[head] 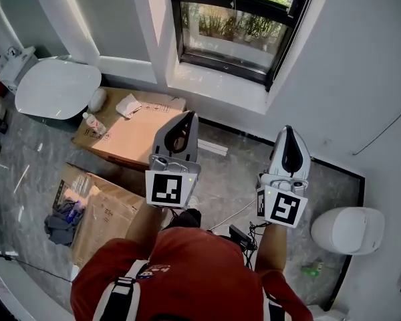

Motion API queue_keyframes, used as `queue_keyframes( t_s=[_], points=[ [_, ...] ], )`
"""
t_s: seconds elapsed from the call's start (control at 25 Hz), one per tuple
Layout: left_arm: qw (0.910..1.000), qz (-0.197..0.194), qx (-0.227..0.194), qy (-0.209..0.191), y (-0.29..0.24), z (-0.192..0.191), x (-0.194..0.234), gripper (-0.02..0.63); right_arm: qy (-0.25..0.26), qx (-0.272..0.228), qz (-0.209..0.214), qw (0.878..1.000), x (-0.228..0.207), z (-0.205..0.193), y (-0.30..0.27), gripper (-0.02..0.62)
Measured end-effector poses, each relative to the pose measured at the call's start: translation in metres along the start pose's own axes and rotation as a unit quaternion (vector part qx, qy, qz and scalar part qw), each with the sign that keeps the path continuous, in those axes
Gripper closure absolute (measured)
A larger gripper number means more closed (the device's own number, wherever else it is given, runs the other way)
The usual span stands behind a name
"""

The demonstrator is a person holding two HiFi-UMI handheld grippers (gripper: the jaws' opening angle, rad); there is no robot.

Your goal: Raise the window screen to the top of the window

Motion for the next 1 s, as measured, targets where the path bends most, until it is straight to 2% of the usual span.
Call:
queue_keyframes(
  t_s=[0.52,1.0],
  points=[
    [0.9994,0.020,0.009,0.026,-0.076,-0.046,0.107,0.601,0.001,0.012,0.004,1.000,0.050,-0.042,-0.123,0.586],
    [0.9985,0.017,-0.002,0.051,-0.109,-0.059,0.153,0.601,0.028,0.011,0.005,1.000,0.075,-0.048,-0.172,0.586]
  ],
)
Point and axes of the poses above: the fingertips, and each gripper's own axes: y backward along the fingers, x to its left, z out of its top, the point moved 8 cm from there along y, backward along the fingers, and after that the axes turned 2 degrees about -y, right-handed, at the moved point
